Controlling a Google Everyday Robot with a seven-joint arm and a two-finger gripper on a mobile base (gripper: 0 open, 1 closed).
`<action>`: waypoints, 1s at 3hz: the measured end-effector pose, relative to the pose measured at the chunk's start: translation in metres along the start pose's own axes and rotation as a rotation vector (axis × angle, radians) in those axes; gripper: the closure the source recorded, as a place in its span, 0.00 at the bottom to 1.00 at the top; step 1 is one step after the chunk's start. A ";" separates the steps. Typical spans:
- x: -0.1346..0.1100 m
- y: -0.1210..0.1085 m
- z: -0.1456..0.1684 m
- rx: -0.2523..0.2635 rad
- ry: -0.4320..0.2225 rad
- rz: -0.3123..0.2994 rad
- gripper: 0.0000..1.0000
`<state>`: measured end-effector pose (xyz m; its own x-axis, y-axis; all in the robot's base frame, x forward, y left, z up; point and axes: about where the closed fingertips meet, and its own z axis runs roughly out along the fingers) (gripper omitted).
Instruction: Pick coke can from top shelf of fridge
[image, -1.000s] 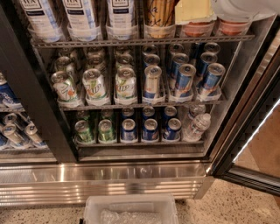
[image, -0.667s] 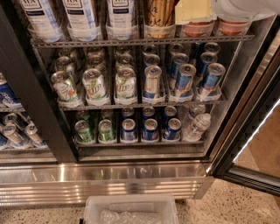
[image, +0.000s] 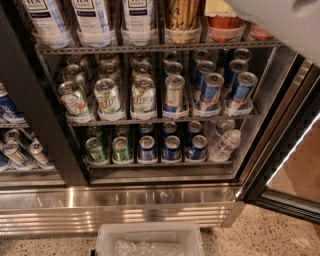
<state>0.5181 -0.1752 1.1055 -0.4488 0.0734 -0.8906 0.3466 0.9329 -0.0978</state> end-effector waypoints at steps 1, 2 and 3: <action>0.001 0.001 0.017 0.033 0.014 0.100 0.26; 0.002 -0.003 0.028 0.054 0.021 0.148 0.28; 0.002 -0.008 0.036 0.069 0.021 0.164 0.29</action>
Offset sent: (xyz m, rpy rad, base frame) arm 0.0414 -0.0279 -0.0443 0.1635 -0.0081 -0.1878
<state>0.5439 -0.1954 1.0888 -0.3986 0.2309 -0.8876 0.4718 0.8815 0.0175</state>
